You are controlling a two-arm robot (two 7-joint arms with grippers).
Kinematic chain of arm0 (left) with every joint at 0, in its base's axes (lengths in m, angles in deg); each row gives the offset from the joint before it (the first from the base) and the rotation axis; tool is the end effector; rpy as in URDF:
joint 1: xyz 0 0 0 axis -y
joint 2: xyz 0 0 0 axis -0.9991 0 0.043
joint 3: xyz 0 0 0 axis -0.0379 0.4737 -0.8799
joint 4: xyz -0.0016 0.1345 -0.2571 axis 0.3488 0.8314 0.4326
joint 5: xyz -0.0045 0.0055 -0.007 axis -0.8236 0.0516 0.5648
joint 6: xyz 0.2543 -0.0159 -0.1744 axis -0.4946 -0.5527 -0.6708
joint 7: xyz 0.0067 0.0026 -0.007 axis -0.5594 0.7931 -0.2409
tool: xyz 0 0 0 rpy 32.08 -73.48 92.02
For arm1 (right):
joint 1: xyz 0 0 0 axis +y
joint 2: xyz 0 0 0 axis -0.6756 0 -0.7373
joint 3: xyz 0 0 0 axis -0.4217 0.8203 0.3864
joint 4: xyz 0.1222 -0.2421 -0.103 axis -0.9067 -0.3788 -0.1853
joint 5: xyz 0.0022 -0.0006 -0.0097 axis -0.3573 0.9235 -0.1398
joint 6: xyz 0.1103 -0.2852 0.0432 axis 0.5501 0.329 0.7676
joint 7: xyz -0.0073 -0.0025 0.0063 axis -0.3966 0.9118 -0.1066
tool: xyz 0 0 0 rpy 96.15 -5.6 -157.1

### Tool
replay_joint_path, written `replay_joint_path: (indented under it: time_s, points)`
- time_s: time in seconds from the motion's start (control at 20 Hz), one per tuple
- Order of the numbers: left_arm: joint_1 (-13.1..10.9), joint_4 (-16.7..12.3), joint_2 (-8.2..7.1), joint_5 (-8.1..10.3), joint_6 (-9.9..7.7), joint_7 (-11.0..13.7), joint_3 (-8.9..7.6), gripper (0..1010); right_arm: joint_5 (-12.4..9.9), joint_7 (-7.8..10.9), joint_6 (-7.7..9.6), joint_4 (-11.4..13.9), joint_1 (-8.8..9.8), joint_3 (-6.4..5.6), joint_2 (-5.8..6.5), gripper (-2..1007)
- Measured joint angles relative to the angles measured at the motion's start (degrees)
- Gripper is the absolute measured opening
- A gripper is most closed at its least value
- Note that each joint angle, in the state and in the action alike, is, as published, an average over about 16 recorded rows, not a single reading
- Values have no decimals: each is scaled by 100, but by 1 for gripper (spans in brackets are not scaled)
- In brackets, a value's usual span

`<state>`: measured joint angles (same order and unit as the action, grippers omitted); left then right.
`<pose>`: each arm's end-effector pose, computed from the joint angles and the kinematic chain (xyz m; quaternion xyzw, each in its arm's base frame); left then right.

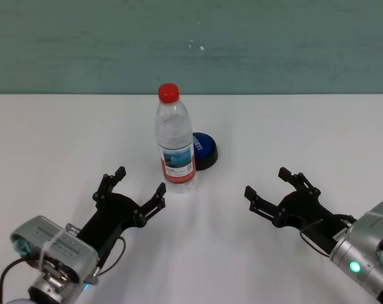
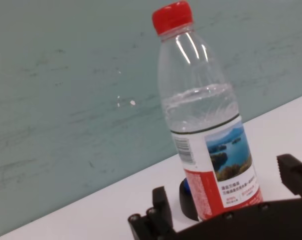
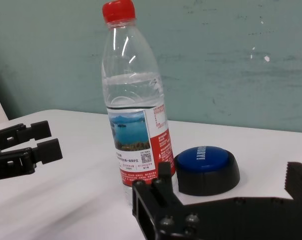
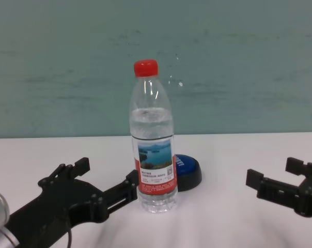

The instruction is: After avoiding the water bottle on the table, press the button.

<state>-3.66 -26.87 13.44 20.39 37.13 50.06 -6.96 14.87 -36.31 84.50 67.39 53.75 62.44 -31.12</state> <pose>0.2869 0.0075 -0.3341 0.0502 -0.1376 0.5079 0.8488 0.2867 -0.0305 -0.2942 0.0164 0.0288 -0.4546 0.8901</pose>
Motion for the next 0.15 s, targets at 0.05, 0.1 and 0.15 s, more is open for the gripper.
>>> replay_joint_path:
  time_s: [0.05, 0.1, 0.15]
  points:
    - [0, 0, 0, 0, 0, 0, 0, 1001, -1, 1, 0, 0, 0, 0, 0, 1004]
    - [0, 0, 0, 0, 0, 0, 0, 1001, -1, 1, 0, 1, 1, -1, 0, 1004]
    - [0, 0, 0, 0, 0, 0, 0, 1001, -1, 2, 0, 1, 1, -1, 0, 1004]
